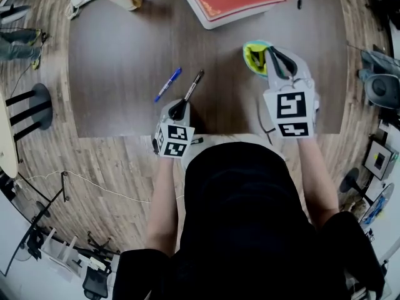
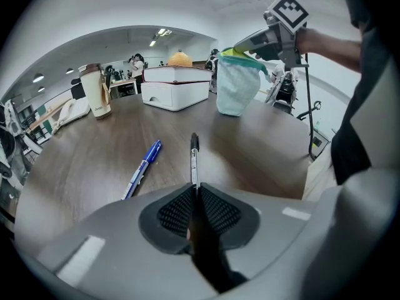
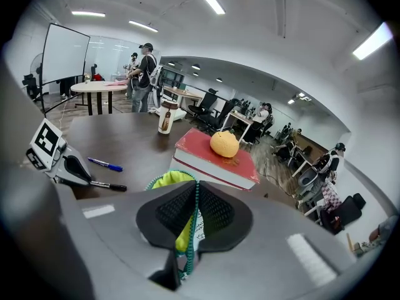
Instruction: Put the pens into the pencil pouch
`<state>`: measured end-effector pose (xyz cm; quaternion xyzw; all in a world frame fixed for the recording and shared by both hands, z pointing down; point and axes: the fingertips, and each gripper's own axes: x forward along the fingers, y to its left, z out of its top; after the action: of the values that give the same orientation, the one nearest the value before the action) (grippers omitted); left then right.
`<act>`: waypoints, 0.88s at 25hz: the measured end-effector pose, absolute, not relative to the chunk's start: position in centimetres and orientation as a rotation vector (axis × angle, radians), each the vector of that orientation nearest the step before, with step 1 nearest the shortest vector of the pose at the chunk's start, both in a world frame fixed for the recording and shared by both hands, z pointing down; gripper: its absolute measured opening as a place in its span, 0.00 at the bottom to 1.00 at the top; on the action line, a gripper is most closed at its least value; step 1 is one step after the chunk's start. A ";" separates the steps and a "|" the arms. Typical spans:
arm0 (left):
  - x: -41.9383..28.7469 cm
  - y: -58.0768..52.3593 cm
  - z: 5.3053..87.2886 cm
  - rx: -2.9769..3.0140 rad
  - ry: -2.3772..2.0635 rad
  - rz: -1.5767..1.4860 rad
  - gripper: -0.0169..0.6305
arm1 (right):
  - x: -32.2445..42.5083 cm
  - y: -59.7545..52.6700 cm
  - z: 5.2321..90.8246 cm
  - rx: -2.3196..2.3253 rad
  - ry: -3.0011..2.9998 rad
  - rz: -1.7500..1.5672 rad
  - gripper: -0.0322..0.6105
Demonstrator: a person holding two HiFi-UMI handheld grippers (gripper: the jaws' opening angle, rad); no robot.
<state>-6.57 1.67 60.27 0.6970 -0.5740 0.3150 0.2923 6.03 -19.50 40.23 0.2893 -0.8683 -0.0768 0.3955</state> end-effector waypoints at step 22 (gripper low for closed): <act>-5.9 -3.6 48.9 2.091 -1.587 0.858 0.08 | 5.8 -20.2 39.9 0.772 -2.228 -0.166 0.08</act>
<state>-5.93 -3.58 48.90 0.7436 -0.5642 0.3052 0.1887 5.81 -20.24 39.89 0.3021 -0.8723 -0.0650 0.3790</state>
